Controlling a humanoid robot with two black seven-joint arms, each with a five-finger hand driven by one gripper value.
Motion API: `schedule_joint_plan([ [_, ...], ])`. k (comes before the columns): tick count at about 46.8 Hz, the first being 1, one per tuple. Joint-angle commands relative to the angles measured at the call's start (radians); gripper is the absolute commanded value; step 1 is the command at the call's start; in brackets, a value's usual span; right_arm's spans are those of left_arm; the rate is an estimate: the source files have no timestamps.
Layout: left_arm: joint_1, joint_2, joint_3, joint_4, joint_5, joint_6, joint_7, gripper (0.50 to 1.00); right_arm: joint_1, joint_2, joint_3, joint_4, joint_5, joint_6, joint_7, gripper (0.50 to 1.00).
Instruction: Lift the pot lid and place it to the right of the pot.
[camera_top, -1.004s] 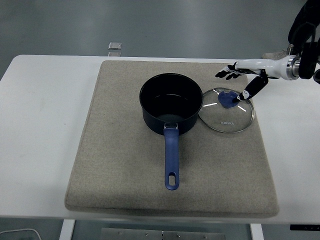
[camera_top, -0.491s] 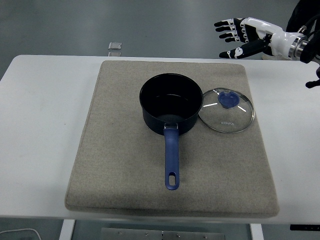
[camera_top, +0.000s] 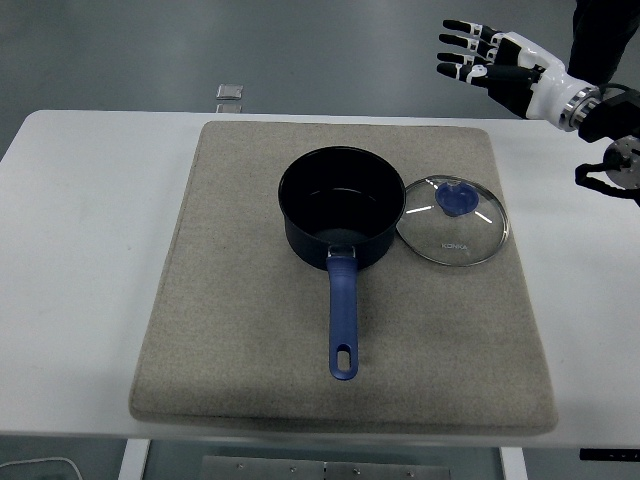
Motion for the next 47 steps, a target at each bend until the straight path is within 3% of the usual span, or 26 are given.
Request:
schedule_joint_plan([
  [1, 0.001, 0.000, 0.000, 0.000, 0.000, 0.000, 0.000, 1.000, -0.012, 0.007, 0.000, -0.003, 0.123, -0.022, -0.055, 0.901],
  [5, 0.001, 0.000, 0.000, 0.000, 0.000, 0.000, 0.000, 1.000, -0.032, 0.030, 0.001, -0.007, 0.223, -0.045, -0.075, 0.903],
  [13, 0.001, 0.000, 0.000, 0.000, 0.000, 0.000, 0.000, 1.000, -0.066, 0.051, 0.003, -0.019, 0.254, -0.076, -0.075, 0.903],
  [47, 0.001, 0.000, 0.000, 0.000, 0.000, 0.000, 0.000, 1.000, -0.081, 0.041, 0.024, -0.035, 0.234, -0.074, -0.032, 0.924],
])
